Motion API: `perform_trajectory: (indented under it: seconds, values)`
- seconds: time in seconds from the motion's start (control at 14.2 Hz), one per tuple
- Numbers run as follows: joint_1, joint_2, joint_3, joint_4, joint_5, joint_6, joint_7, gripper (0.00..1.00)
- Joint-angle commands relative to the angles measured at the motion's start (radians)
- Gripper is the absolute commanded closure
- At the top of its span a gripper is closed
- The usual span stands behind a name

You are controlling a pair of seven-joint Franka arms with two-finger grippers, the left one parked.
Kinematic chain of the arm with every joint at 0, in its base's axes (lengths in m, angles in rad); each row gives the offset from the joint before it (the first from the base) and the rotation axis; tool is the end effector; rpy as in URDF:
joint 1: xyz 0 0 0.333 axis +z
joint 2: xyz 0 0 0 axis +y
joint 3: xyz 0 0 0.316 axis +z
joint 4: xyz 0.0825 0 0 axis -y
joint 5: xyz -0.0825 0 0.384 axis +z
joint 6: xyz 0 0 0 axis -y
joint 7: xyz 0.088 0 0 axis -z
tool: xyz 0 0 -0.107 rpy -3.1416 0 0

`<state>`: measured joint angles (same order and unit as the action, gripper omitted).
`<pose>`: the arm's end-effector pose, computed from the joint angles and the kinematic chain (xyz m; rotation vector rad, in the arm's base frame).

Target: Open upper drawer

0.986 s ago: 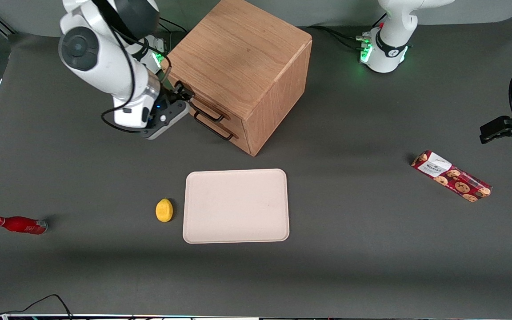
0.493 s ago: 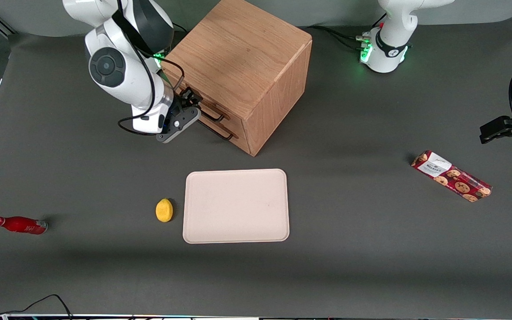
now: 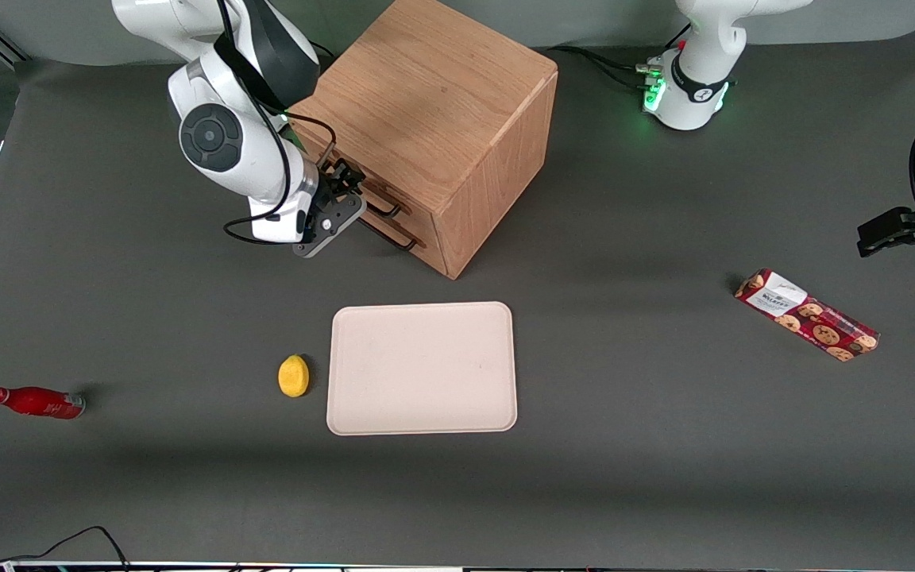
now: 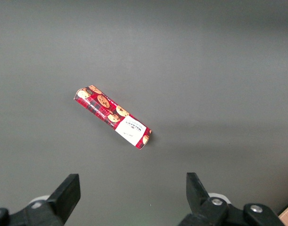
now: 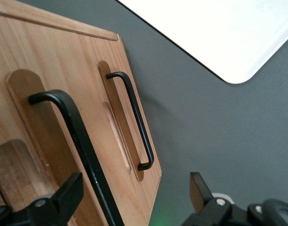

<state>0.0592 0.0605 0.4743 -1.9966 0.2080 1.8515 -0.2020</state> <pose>0.4616 0.2882 0.4197 -2.7785 -0.9511 0.3446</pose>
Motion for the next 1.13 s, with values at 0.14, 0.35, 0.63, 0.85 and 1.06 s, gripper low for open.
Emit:
perform_trajectory:
  seconds: [0.14, 0.35, 0.63, 0.85, 1.06]
  values:
    - [0.001, 0.001, 0.004, -0.025, 0.014, 0.054, -0.122, 0.00]
    - [0.001, 0.018, 0.004, -0.031, 0.016, 0.063, -0.145, 0.00]
    - [0.001, 0.041, 0.004, -0.033, 0.017, 0.078, -0.151, 0.00]
    - [-0.001, 0.053, 0.004, -0.033, 0.017, 0.092, -0.152, 0.00]
    - [-0.002, 0.062, 0.004, -0.036, 0.017, 0.107, -0.157, 0.00]
